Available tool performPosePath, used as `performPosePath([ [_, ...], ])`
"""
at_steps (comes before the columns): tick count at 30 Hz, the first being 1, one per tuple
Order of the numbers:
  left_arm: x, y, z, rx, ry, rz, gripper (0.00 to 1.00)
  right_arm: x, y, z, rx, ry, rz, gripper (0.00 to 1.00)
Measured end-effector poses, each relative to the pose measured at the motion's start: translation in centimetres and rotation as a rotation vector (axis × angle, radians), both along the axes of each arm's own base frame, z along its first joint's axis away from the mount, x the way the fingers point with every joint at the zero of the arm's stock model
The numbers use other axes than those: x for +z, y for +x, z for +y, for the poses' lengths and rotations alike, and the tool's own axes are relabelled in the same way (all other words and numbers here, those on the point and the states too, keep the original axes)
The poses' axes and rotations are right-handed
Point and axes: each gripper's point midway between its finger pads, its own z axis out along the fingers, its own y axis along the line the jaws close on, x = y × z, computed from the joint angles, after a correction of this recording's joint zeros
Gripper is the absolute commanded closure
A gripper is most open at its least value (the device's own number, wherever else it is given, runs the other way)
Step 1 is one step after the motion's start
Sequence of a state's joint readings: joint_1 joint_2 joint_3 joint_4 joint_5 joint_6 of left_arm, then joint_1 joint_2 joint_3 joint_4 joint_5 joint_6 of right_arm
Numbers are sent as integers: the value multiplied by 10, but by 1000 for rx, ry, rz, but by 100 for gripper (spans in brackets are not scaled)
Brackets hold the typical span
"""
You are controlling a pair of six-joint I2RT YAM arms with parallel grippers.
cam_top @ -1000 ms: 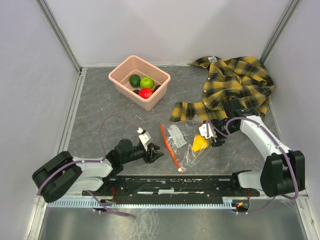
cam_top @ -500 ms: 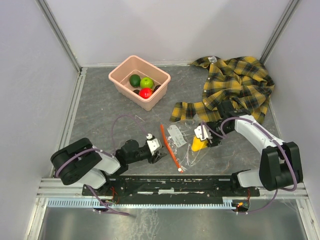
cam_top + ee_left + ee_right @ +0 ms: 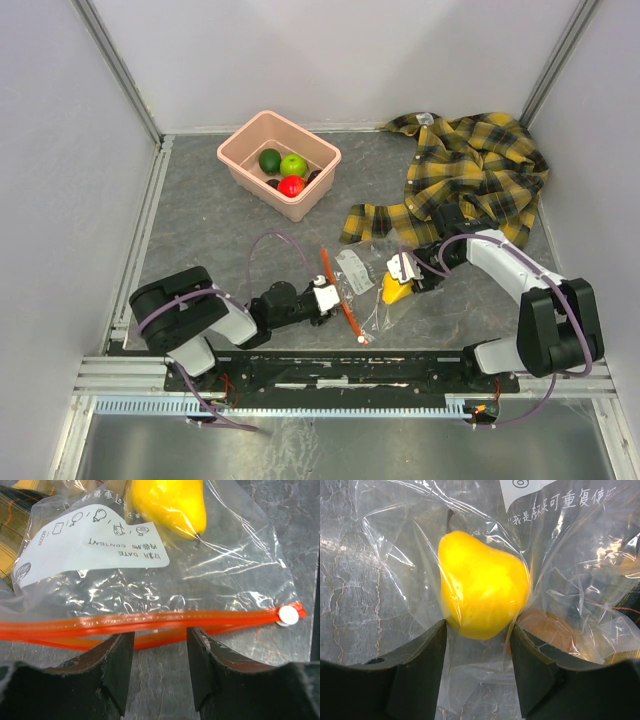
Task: Open the zip-top bag and remove the fake food
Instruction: Pick up the fake fruit from the zipper food storage bag.
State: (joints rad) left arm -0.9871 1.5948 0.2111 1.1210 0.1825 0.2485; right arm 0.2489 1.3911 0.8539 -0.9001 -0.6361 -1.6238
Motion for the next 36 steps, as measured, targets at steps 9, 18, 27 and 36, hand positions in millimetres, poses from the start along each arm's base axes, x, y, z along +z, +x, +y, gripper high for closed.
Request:
performPosePath([
  [9, -8, 3, -17, 21, 19, -21, 37, -6, -3, 1, 12, -14, 25, 51],
  [18, -8, 7, -32, 22, 3, -35, 35, -11, -9, 12, 30, -20, 50, 68],
  [27, -9, 9, -35, 24, -17, -43, 32, -15, -18, 26, 50, -27, 84, 74],
  [36, -3, 10, -30, 63, -70, -16, 35, -7, -14, 25, -11, -10, 81, 47],
])
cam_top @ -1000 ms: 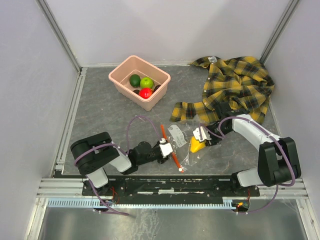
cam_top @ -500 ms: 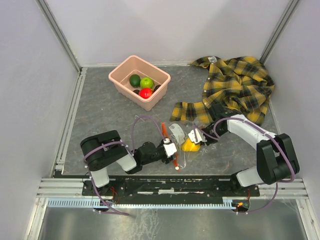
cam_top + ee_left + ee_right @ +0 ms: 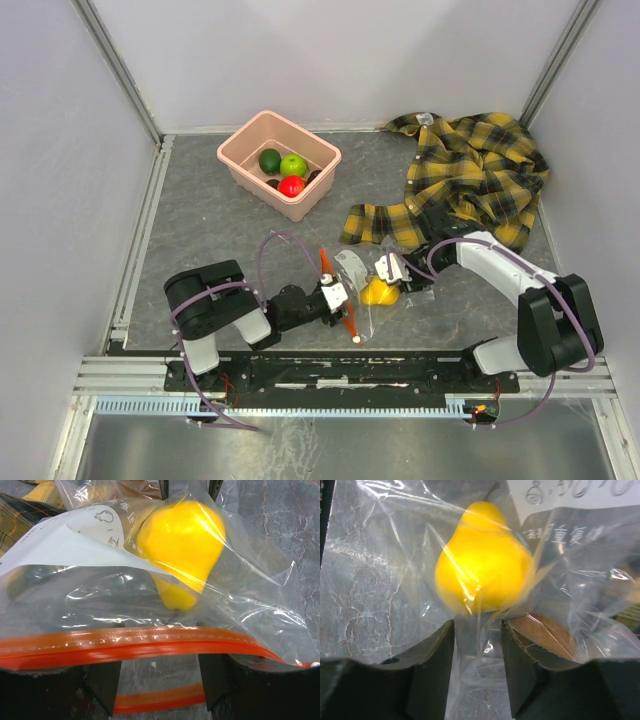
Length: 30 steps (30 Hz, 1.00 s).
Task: Open the zip-top bag and remove the fake food
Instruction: Pick up the fake fruit from the zipper food storage bag.
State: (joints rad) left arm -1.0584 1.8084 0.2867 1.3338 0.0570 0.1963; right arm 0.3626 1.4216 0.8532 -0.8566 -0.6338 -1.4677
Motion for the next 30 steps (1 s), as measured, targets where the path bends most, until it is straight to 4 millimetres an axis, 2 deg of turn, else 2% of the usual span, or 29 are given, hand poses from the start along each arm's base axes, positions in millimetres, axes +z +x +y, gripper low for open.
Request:
performPosePath([
  [5, 2, 0, -1, -6, -22, 23, 35, 11, 7, 4, -14, 41, -50, 47],
  [14, 9, 3, -16, -31, -78, 39, 35, -4, 4, 5, -12, 24, 3, 57],
  [24, 1, 3, -28, -49, -88, 72, 34, -11, -3, 15, 31, 8, 20, 75],
  [30, 0, 5, -31, -49, -95, 72, 27, -13, -6, 17, 38, -5, 27, 81],
])
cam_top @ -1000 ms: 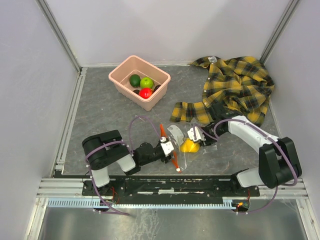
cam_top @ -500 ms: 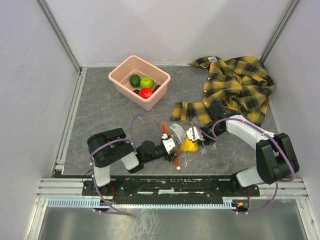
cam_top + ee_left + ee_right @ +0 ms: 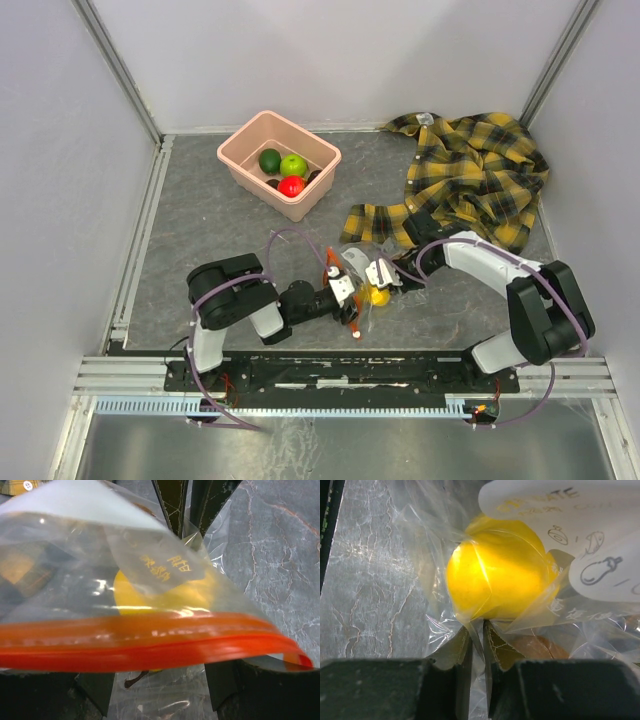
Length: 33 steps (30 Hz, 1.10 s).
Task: Open the zip-top bag and remove the fake food
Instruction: Pick up the fake fruit from the zipper food storage bag.
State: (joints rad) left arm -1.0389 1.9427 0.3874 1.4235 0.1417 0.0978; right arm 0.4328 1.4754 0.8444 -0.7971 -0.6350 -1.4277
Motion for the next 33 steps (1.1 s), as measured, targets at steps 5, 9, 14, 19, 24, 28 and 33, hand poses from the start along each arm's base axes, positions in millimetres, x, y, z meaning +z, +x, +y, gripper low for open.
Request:
performPosePath([
  [5, -7, -3, -1, -20, 2, 11, 23, -2, -3, 4, 2, -6, 13, 84],
  [9, -8, -4, -4, -28, 0, 14, 22, -3, -4, 6, 1, -8, 16, 85],
  [14, -7, -5, -6, -42, -3, 14, 13, -3, -5, 7, -1, -8, 23, 85],
  [19, -2, -7, -12, -72, -22, 8, 3, -2, -10, 12, 7, -5, 36, 89],
  [24, 5, -10, -17, -94, -51, 12, 1, 1, -15, 19, 15, 7, 50, 90],
  [28, 6, -10, -19, -103, -59, 11, 1, 6, -15, 25, -2, 29, 66, 88],
  [33, 5, -10, -23, -118, -72, 24, 1, 10, -16, 28, -30, 42, 87, 86],
])
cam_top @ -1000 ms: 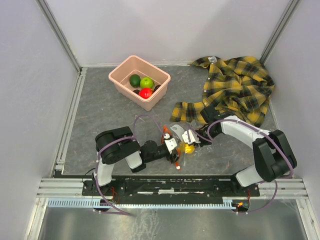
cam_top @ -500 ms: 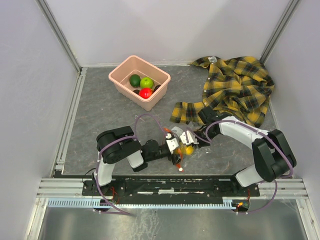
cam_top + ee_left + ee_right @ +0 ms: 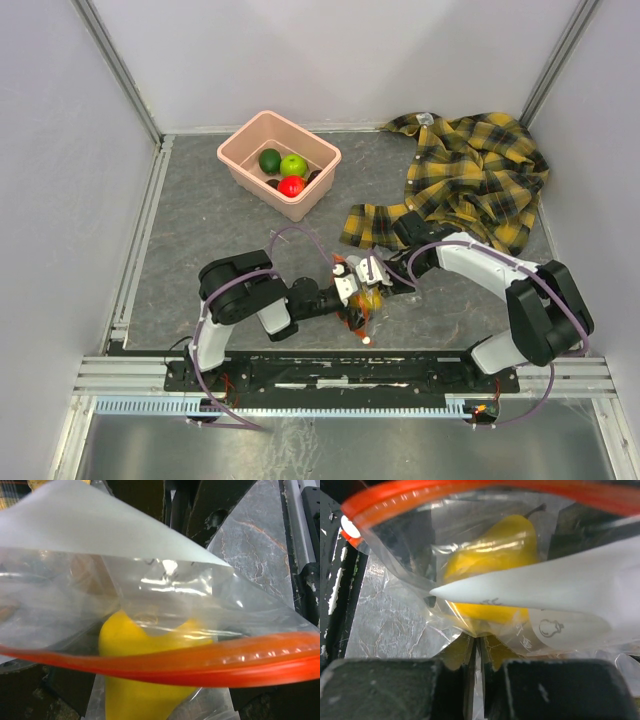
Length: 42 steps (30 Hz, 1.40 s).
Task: Open the zip-top bag and remove the fake food
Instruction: Pick up the fake fruit from the zipper food storage bag.
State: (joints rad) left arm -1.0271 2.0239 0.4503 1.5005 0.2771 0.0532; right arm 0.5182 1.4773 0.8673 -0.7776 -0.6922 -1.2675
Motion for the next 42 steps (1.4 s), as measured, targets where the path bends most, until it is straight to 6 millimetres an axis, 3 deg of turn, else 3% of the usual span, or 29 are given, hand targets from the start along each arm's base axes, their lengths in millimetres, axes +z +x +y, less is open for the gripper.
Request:
performPosePath([
  [6, -7, 0, 2, 5, 5, 35, 1, 3, -1, 5, -2, 11, 9, 83],
  [13, -24, -5, 33, 40, 52, 94, 1, 9, 8, 1, -27, 13, -2, 64],
  [18, -25, -8, 39, 32, 57, 100, 1, 9, 8, -7, -20, 9, 3, 57],
  [27, -21, -13, 40, 9, 52, 99, 0, 6, 5, 6, 0, 19, -18, 79],
  [38, -17, -9, 37, 1, 39, 93, 5, 3, -9, 42, -44, -17, 96, 85],
  [42, -13, -6, 33, 3, 26, 85, 12, 6, -9, 46, -57, -20, 134, 95],
])
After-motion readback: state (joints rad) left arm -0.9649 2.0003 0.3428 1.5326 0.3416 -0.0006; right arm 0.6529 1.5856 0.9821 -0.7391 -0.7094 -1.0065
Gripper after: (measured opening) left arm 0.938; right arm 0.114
